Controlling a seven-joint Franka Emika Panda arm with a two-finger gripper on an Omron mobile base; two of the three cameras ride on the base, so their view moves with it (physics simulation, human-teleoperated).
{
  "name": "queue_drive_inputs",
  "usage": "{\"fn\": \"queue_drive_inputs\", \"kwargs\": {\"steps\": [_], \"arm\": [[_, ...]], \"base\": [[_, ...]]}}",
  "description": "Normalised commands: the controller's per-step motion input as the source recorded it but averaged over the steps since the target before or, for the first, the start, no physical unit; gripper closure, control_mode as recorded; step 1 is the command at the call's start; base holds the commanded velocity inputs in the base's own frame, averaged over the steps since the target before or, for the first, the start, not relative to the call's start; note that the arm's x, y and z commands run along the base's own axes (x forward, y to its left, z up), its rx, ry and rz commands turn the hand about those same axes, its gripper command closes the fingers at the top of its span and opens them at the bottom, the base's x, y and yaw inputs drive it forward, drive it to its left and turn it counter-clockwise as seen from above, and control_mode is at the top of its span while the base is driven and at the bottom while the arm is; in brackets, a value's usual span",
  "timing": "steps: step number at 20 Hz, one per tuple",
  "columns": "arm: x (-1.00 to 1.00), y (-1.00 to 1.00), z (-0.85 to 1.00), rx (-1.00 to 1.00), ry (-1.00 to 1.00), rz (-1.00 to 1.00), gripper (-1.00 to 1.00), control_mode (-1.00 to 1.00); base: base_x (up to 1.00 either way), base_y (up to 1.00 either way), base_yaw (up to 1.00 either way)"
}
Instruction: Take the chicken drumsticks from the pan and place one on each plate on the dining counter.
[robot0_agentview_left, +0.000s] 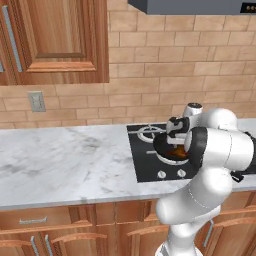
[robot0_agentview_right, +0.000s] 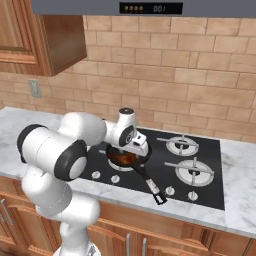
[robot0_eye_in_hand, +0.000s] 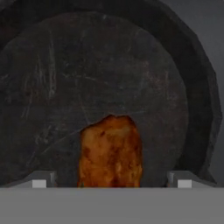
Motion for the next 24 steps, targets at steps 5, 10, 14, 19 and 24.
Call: {"fn": "queue_drive_inputs", "kwargs": {"steps": [5,10,14,19,24], "arm": [[0.09,0.00,-0.34,0.00,0.11,-0.12,-1.00,-1.00],[0.09,0.01,-0.40,0.00,0.14,-0.17,-1.00,-1.00],[0.08,0.13,-0.46,0.00,0.12,-0.15,-1.00,-1.00],[0.05,0.37,-0.51,-0.02,0.14,-0.13,1.00,-1.00],[-0.01,0.15,-0.37,0.00,0.05,-0.06,1.00,-1.00]], "base": [[0.00,0.00,0.00],[0.00,0.00,0.00],[0.00,0.00,0.00],[0.00,0.00,0.00],[0.00,0.00,0.00]]}}
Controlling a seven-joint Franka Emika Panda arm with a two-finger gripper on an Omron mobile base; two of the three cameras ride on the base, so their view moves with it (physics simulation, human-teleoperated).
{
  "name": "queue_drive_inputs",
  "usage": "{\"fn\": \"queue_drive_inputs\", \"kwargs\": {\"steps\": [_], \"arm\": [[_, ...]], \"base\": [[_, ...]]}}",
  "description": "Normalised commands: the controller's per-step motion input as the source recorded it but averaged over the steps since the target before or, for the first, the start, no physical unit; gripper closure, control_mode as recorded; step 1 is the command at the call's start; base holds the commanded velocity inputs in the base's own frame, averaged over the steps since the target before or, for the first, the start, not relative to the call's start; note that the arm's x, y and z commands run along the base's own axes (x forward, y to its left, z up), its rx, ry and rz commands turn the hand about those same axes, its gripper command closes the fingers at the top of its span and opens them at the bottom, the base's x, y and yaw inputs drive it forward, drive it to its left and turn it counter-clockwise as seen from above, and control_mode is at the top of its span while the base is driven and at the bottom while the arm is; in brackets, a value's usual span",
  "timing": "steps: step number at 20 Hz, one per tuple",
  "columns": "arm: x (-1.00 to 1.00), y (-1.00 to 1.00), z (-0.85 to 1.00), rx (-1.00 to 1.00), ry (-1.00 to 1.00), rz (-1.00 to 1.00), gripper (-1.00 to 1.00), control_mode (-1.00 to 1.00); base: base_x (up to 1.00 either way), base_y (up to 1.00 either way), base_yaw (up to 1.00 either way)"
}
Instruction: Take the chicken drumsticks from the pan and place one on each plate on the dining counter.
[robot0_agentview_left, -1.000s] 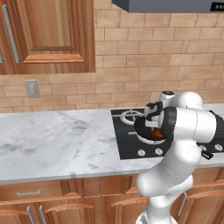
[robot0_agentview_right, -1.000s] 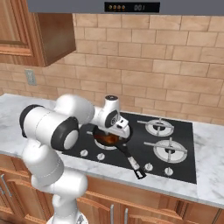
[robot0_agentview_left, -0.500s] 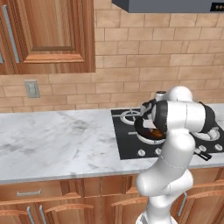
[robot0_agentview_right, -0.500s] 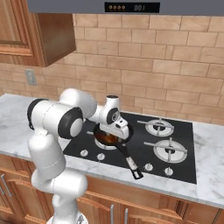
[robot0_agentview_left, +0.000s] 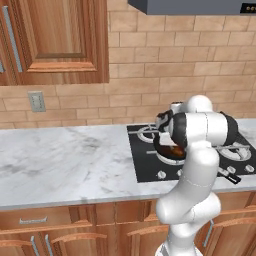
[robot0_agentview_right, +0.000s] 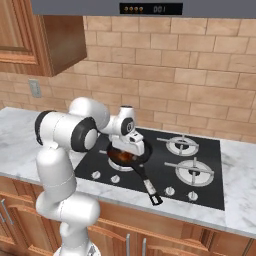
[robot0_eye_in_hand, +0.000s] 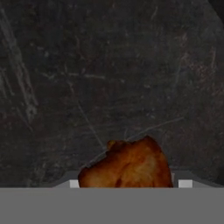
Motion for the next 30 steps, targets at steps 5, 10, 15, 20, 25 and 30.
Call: {"fn": "queue_drive_inputs", "kwargs": {"steps": [5,10,15,20,25,30], "arm": [[-0.19,-0.18,-0.01,0.10,-0.11,-0.07,1.00,-1.00],[-0.34,-0.53,0.38,0.34,-0.39,-0.15,1.00,-1.00],[-0.26,-0.24,0.91,0.27,-0.28,-0.03,1.00,-1.00],[-0.35,0.08,0.97,0.05,-0.08,0.10,1.00,-1.00],[-0.67,0.30,0.77,-0.01,-0.12,0.09,1.00,-1.00],[-0.99,0.44,0.27,-0.07,-0.18,0.00,1.00,-1.00]], "base": [[0.00,0.00,0.00],[0.00,0.00,0.00],[0.00,0.00,0.00],[0.00,0.00,0.00],[0.00,0.00,0.00],[0.00,0.00,0.00]]}}
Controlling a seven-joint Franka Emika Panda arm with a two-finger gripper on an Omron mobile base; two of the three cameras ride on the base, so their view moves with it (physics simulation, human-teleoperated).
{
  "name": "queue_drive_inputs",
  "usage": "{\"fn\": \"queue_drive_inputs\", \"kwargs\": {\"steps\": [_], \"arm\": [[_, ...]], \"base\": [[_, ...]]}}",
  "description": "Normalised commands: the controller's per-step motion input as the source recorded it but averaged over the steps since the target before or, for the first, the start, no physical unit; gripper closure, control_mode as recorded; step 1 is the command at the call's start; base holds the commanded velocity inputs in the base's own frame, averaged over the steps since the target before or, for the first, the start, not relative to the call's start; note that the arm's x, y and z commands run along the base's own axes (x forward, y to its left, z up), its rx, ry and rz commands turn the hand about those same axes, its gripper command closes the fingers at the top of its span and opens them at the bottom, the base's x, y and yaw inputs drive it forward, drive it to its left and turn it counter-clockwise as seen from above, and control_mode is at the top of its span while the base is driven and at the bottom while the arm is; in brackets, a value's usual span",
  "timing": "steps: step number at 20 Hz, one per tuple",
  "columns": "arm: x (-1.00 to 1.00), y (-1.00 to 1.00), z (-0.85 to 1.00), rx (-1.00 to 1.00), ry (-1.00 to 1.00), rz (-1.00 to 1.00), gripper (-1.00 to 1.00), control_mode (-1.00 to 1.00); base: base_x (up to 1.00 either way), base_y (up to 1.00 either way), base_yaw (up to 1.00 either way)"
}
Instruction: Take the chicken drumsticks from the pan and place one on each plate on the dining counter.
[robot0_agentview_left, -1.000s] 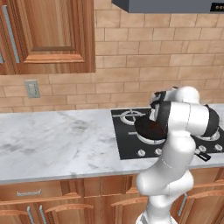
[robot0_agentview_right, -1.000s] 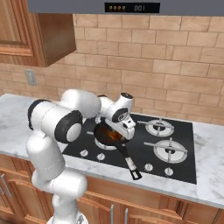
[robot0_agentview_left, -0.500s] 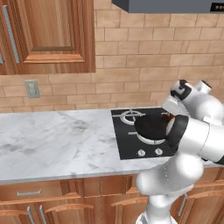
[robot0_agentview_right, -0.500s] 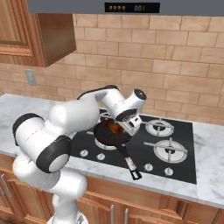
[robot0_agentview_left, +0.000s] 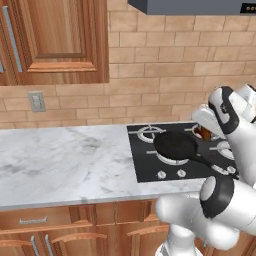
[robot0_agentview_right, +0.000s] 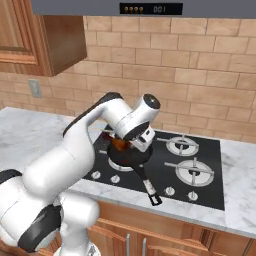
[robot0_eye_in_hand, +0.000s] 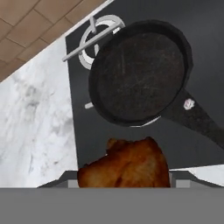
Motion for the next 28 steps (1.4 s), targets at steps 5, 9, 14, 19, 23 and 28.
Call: {"fn": "queue_drive_inputs", "kwargs": {"steps": [5,9,14,19,23,28], "arm": [[-1.00,0.64,0.01,-0.18,-0.08,0.00,1.00,-1.00],[-0.69,0.58,-0.01,-0.21,0.00,-0.01,1.00,-1.00],[-0.10,0.30,-0.06,-0.16,0.00,-0.05,1.00,-1.00],[-0.03,0.04,0.00,-0.02,0.00,-0.02,1.00,1.00],[0.00,0.00,0.00,0.00,0.00,0.00,1.00,1.00],[0.00,0.00,0.00,0.00,0.00,0.00,1.00,1.00]], "base": [[0.00,0.00,0.00],[0.00,0.00,0.00],[0.00,0.00,0.00],[-0.28,0.31,-0.13],[-0.52,0.70,-0.21],[-0.57,0.97,-0.28]]}}
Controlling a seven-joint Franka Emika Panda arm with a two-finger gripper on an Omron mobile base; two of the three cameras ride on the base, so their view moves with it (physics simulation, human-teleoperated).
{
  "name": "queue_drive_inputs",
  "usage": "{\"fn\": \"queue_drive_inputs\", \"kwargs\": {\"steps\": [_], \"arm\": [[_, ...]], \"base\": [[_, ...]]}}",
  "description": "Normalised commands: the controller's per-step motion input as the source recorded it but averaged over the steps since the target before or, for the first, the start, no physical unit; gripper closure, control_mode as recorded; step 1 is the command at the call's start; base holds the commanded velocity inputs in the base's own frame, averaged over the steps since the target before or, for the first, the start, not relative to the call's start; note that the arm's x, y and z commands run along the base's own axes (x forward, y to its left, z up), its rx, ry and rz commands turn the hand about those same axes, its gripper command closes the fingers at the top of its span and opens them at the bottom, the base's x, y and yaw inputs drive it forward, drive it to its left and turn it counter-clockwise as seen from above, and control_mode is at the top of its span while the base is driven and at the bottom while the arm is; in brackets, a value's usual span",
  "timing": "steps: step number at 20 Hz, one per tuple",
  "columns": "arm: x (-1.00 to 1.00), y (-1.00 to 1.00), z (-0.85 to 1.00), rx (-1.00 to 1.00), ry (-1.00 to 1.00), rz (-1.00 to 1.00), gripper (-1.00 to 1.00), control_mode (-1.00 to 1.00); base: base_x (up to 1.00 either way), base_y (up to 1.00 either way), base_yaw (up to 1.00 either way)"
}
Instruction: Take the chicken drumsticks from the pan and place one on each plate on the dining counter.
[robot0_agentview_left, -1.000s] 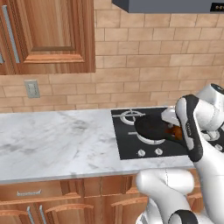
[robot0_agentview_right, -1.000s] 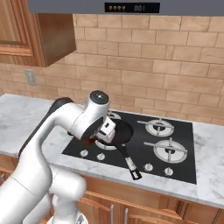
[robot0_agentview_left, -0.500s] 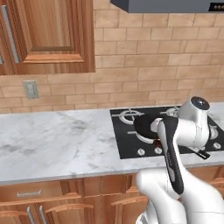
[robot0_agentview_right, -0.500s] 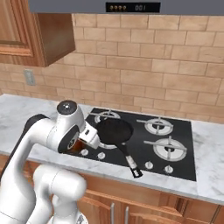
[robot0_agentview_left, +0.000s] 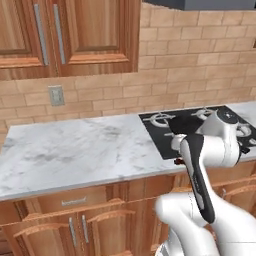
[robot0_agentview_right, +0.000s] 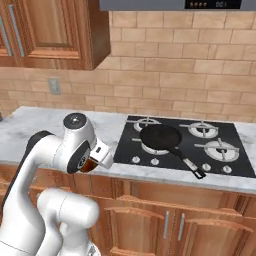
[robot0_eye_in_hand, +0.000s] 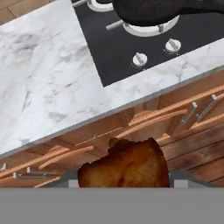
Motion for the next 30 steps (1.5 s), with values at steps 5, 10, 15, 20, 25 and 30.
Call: {"fn": "queue_drive_inputs", "kwargs": {"steps": [5,10,15,20,25,30], "arm": [[0.00,0.00,0.00,0.00,0.00,0.00,1.00,1.00],[0.00,0.00,0.00,0.00,0.00,0.00,1.00,1.00],[0.00,0.00,0.00,0.00,0.00,0.00,1.00,1.00],[0.00,0.00,0.00,0.00,0.00,0.00,1.00,1.00],[0.00,0.00,0.00,0.00,0.00,0.00,1.00,1.00],[0.00,0.00,0.00,0.00,0.00,0.00,1.00,1.00]], "base": [[-0.43,1.00,-0.28],[-0.71,0.98,-0.33],[-0.96,0.87,-0.37],[-0.98,0.79,-0.37],[-0.85,0.90,-0.36],[-0.05,1.00,-0.05]]}}
